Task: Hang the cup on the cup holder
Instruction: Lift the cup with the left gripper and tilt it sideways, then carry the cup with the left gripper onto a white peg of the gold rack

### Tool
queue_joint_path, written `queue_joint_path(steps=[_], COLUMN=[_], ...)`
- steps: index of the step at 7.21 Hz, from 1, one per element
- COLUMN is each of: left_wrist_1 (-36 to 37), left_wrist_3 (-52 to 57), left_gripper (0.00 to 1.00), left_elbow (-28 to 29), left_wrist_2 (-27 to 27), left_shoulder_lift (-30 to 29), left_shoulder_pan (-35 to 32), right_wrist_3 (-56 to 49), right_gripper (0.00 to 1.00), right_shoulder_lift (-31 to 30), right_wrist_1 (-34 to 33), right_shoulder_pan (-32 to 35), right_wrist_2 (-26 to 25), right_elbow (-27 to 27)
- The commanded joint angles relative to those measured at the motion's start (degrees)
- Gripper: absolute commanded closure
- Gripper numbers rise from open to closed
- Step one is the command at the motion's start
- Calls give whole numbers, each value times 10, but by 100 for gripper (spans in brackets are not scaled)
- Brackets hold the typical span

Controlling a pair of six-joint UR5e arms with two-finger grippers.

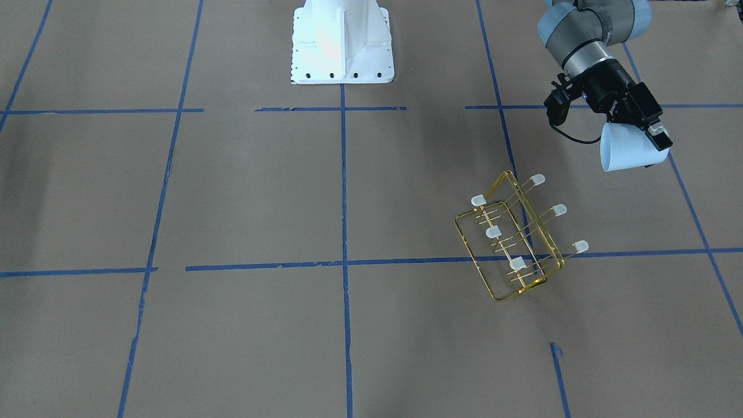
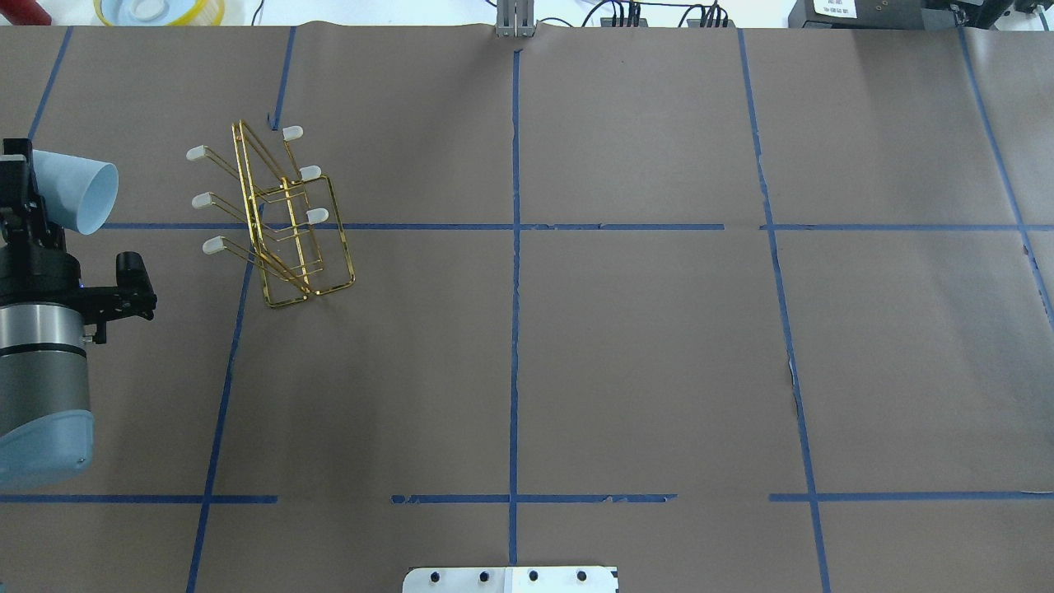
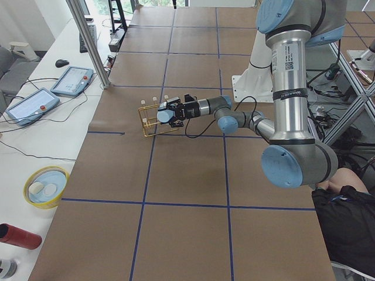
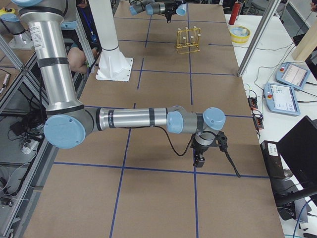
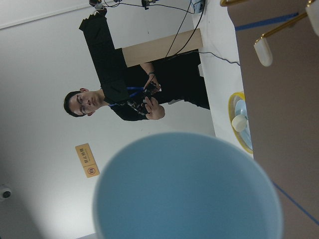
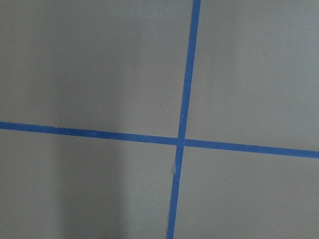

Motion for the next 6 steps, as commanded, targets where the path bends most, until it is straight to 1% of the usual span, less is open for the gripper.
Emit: queue_joint_path(steps=[1,3,4,6], left_wrist_1=[34,49,50,46], left_wrist_3=[117,260,293,292], left_gripper=[96,96,94,95], left_elbow=[-20,-17,-13,24], left_wrist_2=[62,115,129,145], left_shoulder_lift=[-8,-25,-26,-49], left_shoulder_pan=[13,25,40,45], right_wrist_3=[0,0,0,1], right_gripper=[0,0,0,0], right_shoulder_lift=[0,0,0,0], right_wrist_1=[0,0,0,0], right_shoulder_pan=[-1,0,-1,0], right_wrist_2=[0,0,0,0], right_elbow=[0,0,0,0])
